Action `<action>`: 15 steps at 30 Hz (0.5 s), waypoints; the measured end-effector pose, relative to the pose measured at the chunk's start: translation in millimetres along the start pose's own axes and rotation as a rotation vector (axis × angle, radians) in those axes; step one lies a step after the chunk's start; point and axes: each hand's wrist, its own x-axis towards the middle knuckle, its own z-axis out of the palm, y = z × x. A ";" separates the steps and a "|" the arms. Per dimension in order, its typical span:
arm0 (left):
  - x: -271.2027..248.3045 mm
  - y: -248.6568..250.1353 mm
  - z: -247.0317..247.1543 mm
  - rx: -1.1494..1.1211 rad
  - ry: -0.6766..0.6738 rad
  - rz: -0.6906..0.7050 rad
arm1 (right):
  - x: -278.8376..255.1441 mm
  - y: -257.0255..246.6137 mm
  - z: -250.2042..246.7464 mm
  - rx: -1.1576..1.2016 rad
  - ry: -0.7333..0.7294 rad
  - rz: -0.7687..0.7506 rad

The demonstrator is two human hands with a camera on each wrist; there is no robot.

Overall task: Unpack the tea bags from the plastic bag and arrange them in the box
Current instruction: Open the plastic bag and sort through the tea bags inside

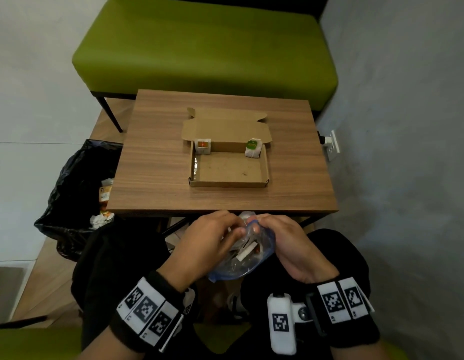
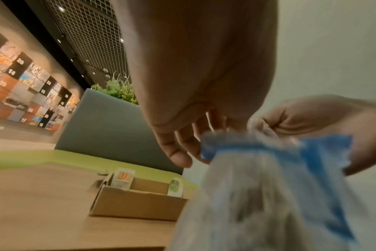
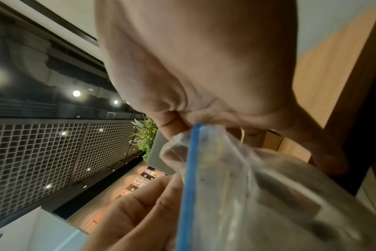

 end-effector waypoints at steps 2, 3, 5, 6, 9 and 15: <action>1.2 1.6 3.3 -0.021 0.052 -0.010 | -0.3 -1.9 0.1 0.039 -0.005 -0.015; 1.3 3.1 4.3 -0.040 0.061 -0.025 | -0.6 -1.5 -0.5 0.056 -0.006 -0.021; -1.6 7.6 5.3 -0.124 0.010 -0.051 | -1.3 -1.3 -2.8 0.106 0.000 -0.026; -4.7 10.6 6.1 -0.148 -0.029 -0.052 | -1.4 -1.5 -4.7 0.132 0.008 -0.025; -11.1 14.8 10.0 -0.093 0.004 -0.029 | -2.9 -3.6 -9.4 0.185 -0.016 -0.024; -3.4 6.7 15.0 -0.268 0.255 -0.328 | -6.9 3.3 0.6 -0.547 0.367 -0.330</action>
